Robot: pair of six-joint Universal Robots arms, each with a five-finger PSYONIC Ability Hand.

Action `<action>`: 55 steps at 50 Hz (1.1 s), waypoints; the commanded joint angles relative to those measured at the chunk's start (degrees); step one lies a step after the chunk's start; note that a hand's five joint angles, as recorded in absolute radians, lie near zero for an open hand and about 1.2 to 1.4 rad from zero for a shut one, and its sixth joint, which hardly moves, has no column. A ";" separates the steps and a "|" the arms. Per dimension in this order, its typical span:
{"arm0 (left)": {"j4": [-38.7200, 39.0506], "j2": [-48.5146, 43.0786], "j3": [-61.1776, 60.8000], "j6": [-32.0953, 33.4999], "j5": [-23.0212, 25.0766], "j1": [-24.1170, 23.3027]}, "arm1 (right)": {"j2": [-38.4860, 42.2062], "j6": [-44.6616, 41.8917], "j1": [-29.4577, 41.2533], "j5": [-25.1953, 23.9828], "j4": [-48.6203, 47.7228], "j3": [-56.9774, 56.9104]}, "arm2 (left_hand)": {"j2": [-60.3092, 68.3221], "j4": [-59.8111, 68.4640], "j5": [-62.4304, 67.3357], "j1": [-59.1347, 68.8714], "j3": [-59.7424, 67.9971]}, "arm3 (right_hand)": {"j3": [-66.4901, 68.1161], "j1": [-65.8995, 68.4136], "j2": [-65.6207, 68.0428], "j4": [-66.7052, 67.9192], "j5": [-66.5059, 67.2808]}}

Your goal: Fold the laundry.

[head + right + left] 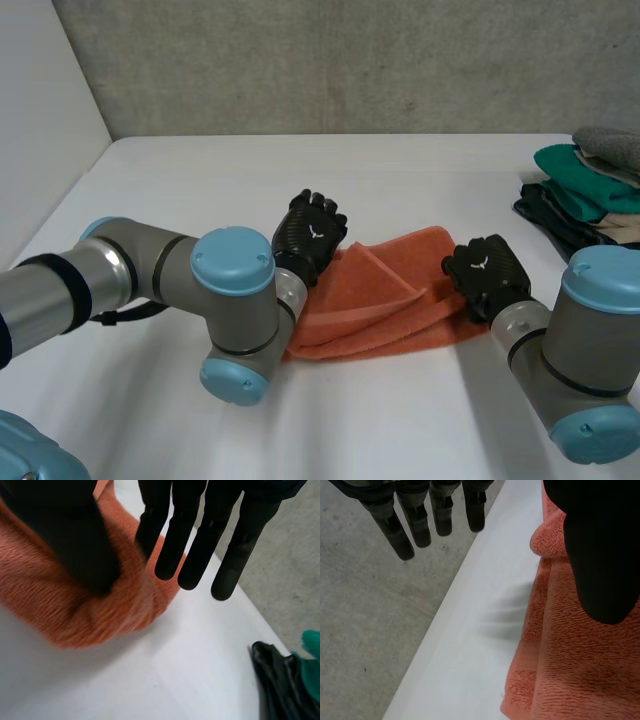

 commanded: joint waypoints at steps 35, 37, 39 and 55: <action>-19.31 5.06 3.44 -18.83 9.57 -6.02 | 1.43 2.01 -0.32 0.61 2.22 0.02 | -2.93 -2.64 -2.79 -3.12 -3.10 | 17.28 17.36 17.04 17.42 18.06; -19.66 3.30 4.94 -16.90 8.25 -6.55 | 1.43 2.01 -0.32 0.61 2.31 0.10 | -2.93 -2.64 -2.79 -3.12 -3.10 | 17.28 17.36 17.04 17.42 18.06; -19.75 2.16 5.90 -15.67 7.11 -6.99 | 1.43 2.01 -0.32 0.61 2.31 0.10 | -2.93 -2.64 -2.79 -3.12 -3.10 | 17.28 17.36 17.04 17.42 18.06; -23.79 -10.07 23.83 -4.24 -11.41 -5.24 | 1.34 1.93 0.03 0.52 2.31 0.63 | -2.93 -2.64 -2.79 -3.12 -3.10 | 17.28 17.36 17.04 17.42 18.06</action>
